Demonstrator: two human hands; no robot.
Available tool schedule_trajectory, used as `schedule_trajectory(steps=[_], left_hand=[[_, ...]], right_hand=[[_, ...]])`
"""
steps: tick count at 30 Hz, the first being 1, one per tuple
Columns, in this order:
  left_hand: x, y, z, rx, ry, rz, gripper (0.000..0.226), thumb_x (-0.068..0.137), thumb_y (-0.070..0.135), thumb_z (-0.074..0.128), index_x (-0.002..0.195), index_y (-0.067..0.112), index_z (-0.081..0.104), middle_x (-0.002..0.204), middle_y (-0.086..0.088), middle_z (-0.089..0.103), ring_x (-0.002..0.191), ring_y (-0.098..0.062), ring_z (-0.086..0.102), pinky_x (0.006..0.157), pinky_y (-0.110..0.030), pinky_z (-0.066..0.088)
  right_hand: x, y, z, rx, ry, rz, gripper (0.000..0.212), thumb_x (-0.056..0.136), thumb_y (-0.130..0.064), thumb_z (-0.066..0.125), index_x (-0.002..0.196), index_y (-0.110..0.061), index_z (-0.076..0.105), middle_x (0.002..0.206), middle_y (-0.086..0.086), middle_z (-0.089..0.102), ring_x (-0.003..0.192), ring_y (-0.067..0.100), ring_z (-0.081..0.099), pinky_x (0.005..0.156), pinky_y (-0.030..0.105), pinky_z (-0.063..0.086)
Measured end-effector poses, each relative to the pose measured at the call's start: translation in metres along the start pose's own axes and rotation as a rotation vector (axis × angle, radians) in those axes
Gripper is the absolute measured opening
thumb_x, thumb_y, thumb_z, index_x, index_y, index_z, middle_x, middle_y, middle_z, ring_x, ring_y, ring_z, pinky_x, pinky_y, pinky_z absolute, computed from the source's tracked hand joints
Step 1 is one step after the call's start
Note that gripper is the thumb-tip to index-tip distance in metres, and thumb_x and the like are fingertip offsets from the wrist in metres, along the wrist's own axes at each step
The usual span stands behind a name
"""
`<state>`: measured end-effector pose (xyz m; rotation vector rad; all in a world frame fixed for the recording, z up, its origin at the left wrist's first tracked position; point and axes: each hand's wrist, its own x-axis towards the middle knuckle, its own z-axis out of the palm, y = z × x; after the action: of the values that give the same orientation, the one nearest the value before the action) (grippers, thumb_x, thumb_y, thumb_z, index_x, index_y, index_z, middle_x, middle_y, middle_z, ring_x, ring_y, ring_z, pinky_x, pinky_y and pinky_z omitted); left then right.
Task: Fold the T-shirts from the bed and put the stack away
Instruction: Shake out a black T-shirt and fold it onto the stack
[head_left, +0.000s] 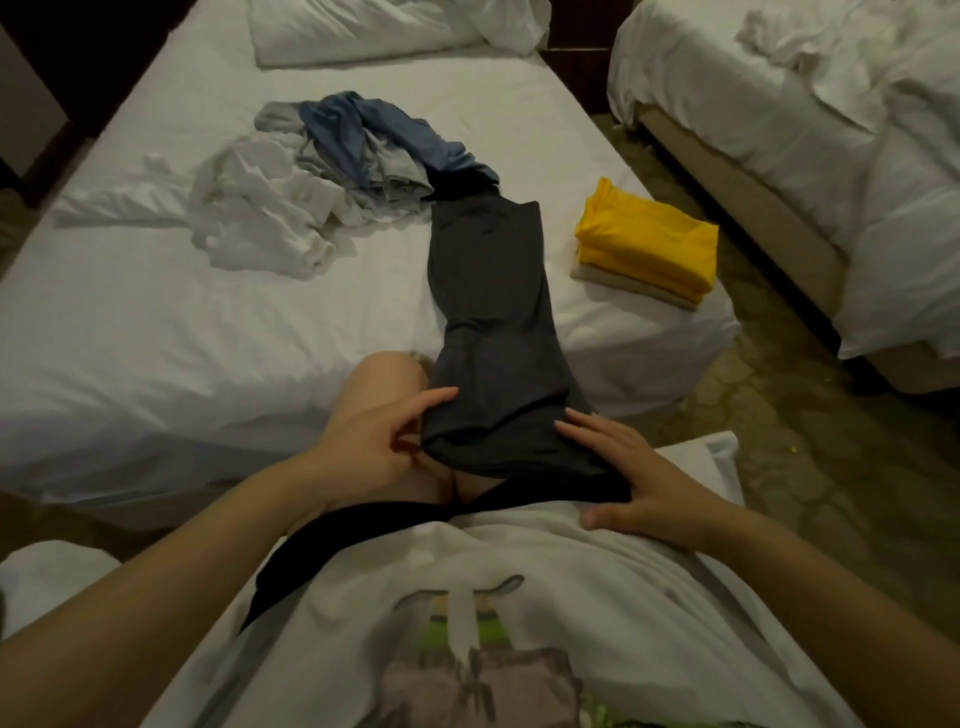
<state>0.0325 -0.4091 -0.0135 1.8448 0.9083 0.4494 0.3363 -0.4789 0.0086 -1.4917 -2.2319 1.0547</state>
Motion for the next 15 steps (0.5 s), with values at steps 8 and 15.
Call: schedule_trajectory(steps=[8,15], left_hand=[[0.025,0.001,0.002,0.626,0.387,0.208,0.039,0.066,0.024,0.056,0.103,0.022,0.068,0.084,-0.007,0.067,0.076,-0.024,0.061,0.072,-0.031,0.049],[0.022,0.022,-0.004,0.674,0.391,0.225,0.030,0.073,0.046,0.057,0.082,0.020,0.070,0.070,0.000,0.058,0.060,-0.024,0.058,0.059,-0.037,0.050]], right_hand=[[0.026,-0.028,-0.002,-0.130,0.270,-0.080,0.035,0.090,-0.026,0.060,0.124,-0.020,0.059,0.131,-0.008,0.053,0.127,0.000,0.030,0.109,0.022,0.029],[0.018,-0.045,-0.036,0.207,0.264,0.084,0.027,0.094,-0.012,0.052,0.075,-0.031,0.056,0.055,-0.029,0.059,0.057,-0.012,0.054,0.056,0.007,0.038]])
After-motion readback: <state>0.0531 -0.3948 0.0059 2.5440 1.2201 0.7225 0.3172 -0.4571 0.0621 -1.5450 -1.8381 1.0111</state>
